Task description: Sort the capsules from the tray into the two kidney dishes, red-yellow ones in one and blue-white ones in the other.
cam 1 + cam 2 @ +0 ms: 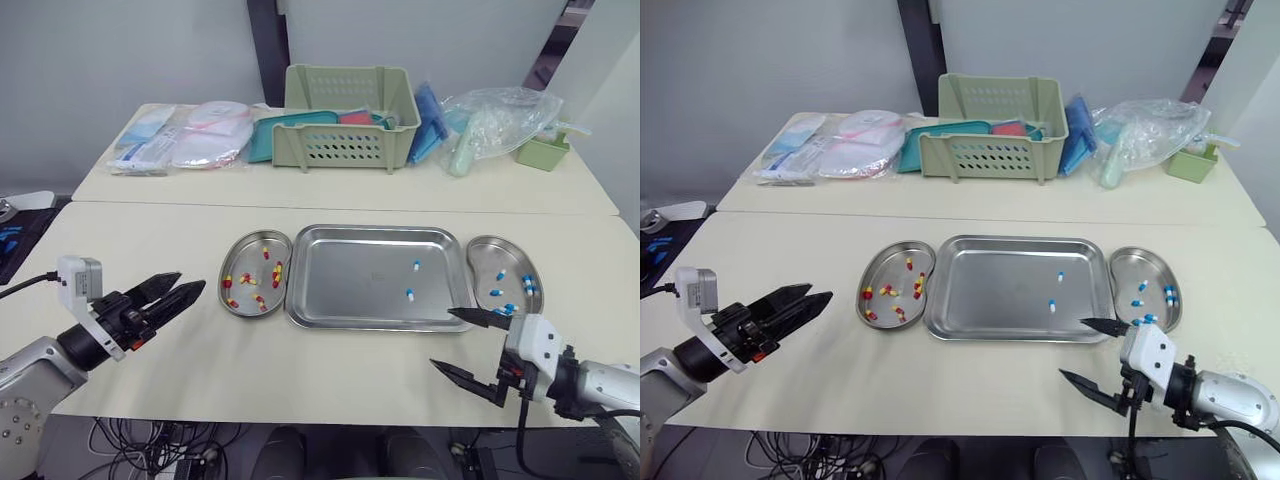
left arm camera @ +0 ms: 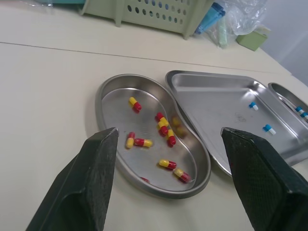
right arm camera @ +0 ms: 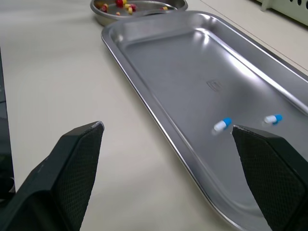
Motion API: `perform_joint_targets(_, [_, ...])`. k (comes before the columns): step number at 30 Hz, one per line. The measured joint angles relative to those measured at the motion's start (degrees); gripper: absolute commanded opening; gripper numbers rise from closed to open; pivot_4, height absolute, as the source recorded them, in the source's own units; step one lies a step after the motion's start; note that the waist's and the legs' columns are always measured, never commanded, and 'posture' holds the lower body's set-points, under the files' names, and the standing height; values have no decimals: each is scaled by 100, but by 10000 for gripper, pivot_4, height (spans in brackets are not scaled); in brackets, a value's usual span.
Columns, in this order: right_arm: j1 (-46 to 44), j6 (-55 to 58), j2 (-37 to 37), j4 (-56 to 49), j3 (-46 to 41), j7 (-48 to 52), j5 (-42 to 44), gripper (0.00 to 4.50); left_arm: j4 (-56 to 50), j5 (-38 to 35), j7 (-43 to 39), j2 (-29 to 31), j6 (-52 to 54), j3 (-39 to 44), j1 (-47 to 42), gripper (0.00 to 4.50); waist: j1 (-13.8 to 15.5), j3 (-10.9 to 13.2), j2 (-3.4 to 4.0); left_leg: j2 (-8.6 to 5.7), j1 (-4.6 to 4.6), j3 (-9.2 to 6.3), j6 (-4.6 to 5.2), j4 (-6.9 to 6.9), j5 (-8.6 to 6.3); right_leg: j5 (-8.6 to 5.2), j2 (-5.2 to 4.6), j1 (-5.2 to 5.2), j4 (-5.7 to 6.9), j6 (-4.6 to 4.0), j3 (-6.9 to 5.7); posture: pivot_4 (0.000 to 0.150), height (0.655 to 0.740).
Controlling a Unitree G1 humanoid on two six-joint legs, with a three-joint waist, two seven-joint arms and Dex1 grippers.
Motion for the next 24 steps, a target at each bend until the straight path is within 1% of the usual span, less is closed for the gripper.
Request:
perform_joint_targets(2, [118,-22,-44,141,-336,95,85,45000,132,125,-56,40,-168,35,32,38559,0,0,0,0,2,1,0,0,0,0,0,0,1,0,1,1500,7390])
perform_joint_targets(4, [190,-23,-138,329,-674,218,184,45000,315,462,-92,80,-617,17,36,44143,-1,0,0,0,2,2,0,-1,0,0,1,0,1,0,1,1500,7390])
perform_joint_targets(5, [213,-23,-202,487,-879,303,218,45000,463,739,-132,120,-971,5,39,44658,-4,0,0,0,2,3,0,-1,0,0,1,0,0,-1,2,1500,7390])
perform_joint_targets(7, [225,-26,-265,701,-1128,383,259,45000,660,1102,-208,130,-1474,-4,42,44658,-5,0,0,0,2,7,0,-2,0,0,0,0,-1,-1,4,1500,7390])
perform_joint_targets(8, [229,-63,-357,916,-1278,511,282,45000,871,1420,-322,138,-2006,-33,60,44658,-5,0,0,0,3,9,0,-3,0,0,0,0,-2,-1,5,1500,7390])
perform_joint_targets(11, [318,-200,-573,1488,-1627,784,248,45000,1392,1993,-495,148,-2983,-56,119,44658,0,0,-1,0,2,9,1,-4,0,0,0,0,-4,-1,5,1500,7390])
perform_joint_targets(12, [319,-300,-661,1790,-1716,909,179,45000,1659,2239,-592,148,-3480,-63,126,44658,0,0,-1,0,2,9,1,-4,0,0,0,0,-5,-1,5,1500,7390])
perform_joint_targets(14, [312,-402,-809,2299,-1848,1042,91,45000,2020,2518,-718,148,-4145,-71,185,44658,-4,0,-1,0,3,14,1,-5,-1,0,-1,0,-6,-1,8,1500,7390])
perform_joint_targets(18, [254,-477,-950,2906,-2057,1099,-35,45000,2418,2646,-822,142,-4615,-72,325,44658,-13,1,-1,1,2,12,1,-6,-1,0,0,-1,-4,-1,7,1500,7390])
perform_joint_targets(24, [197,-472,-967,2945,-2110,1092,-86,45000,2733,2633,-779,139,-4629,-72,551,44658,-17,1,-1,1,2,11,1,-6,-1,0,0,0,-3,-1,6,1500,7390])
